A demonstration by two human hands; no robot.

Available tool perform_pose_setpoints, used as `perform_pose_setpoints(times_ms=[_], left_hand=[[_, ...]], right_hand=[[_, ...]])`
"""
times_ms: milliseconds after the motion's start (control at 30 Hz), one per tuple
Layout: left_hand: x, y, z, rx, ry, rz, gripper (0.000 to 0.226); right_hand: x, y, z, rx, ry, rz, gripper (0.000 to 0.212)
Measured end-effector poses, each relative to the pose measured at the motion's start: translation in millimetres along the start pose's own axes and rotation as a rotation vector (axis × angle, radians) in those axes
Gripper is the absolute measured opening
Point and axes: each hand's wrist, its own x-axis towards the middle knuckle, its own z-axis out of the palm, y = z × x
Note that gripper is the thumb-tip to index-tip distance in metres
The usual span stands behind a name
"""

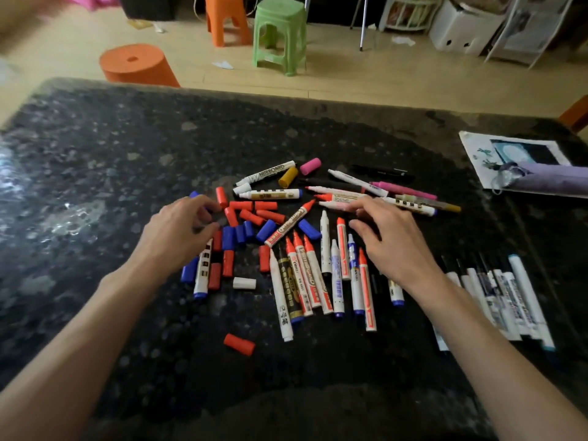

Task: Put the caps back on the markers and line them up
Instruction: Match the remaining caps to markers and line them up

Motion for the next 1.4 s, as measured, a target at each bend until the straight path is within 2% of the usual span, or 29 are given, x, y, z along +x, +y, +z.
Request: perform_pose_setpoints(times_ms=[100,267,467,733,833,900,1033,1400], left_hand=[[1.4,13.4,11.9,-0.018,0.092,0.179,0.028],[15.3,56.6,29.5,0.083,0.062,0.403,0.029],[36.8,70.6,33.6,0.206,-0.100,0.387,0.029],[47.3,68.9,31.8,0.200,-0.159,0.296,0.020],[43.1,69.8,29.7,0.095,-0.106,0.342,0.017],[34.7,73.8,24.9,-0.057,-0.069,0.375,0.016],[9.9,92.6,14.8,-0.354,-0.160,0.353,0.020],[-30.0,126.5,7.1,-0.472,-0.124,0.359,0.024]], right_hand=[[1.7,-6.4,3.5,0.027,-0.009,0.010,0.025],[1.4,-10.1,8.4,0.058,0.007,-0.015,0.024],[3.9,-7.1,10.1,0.056,0.019,-0.010,0.025],[3.6,-9.7,7.0,0.083,0.023,-0.011,0.023],[1.8,-11.4,5.0,0.088,0.028,-0.021,0.023],[0.2,-11.7,4.1,0.098,0.033,-0.037,0.024],[-7.6,-17.3,-0.6,0.158,0.013,-0.071,0.025],[-47.8,-23.3,-30.3,0.063,0.216,-0.145,0.027]])
